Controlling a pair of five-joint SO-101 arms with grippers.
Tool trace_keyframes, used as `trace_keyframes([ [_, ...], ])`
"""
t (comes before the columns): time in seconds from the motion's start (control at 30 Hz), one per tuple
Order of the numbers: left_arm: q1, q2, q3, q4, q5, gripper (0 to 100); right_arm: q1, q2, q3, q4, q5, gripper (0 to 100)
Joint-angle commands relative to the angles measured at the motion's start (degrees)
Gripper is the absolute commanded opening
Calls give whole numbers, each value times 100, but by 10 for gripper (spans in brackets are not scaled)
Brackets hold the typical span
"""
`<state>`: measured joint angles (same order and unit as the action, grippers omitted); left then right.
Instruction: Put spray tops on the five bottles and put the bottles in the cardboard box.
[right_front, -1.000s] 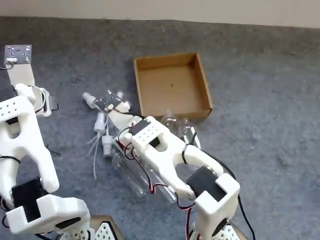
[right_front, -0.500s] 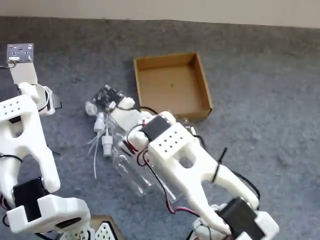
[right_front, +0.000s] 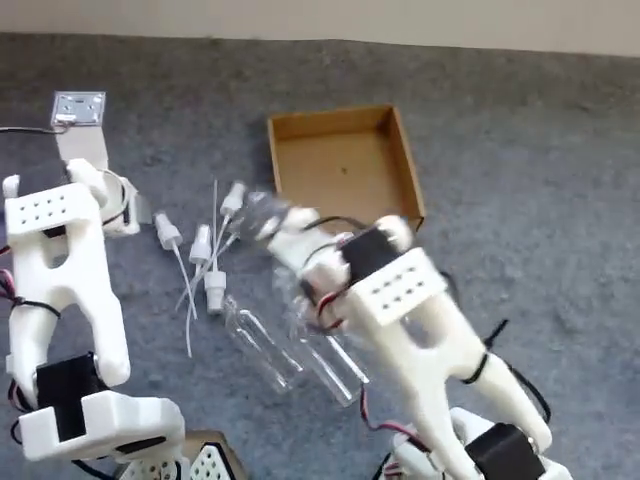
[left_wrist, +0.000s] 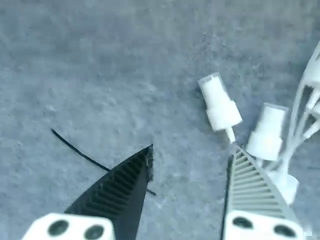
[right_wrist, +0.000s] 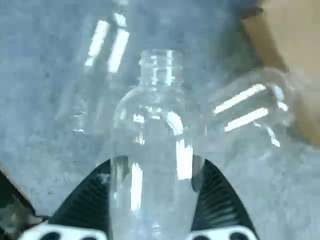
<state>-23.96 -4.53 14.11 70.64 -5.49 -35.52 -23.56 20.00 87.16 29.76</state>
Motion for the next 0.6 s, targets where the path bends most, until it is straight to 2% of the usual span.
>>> trace_keyframes([
  [0.0,198,-22,-207,193,571,221,1851,-312,-760,66,79,4],
  [0.1,295,-22,-198,-79,1029,221,3090,-224,-998,13,132,4],
  [0.27,919,400,13,-633,1398,217,4664,347,-1059,-321,809,4],
  [0.4,1156,1235,-233,-835,1802,217,5420,1191,-989,-927,862,4],
  [0.57,1051,2035,-655,-853,1987,216,6026,2211,-954,-1789,844,4],
])
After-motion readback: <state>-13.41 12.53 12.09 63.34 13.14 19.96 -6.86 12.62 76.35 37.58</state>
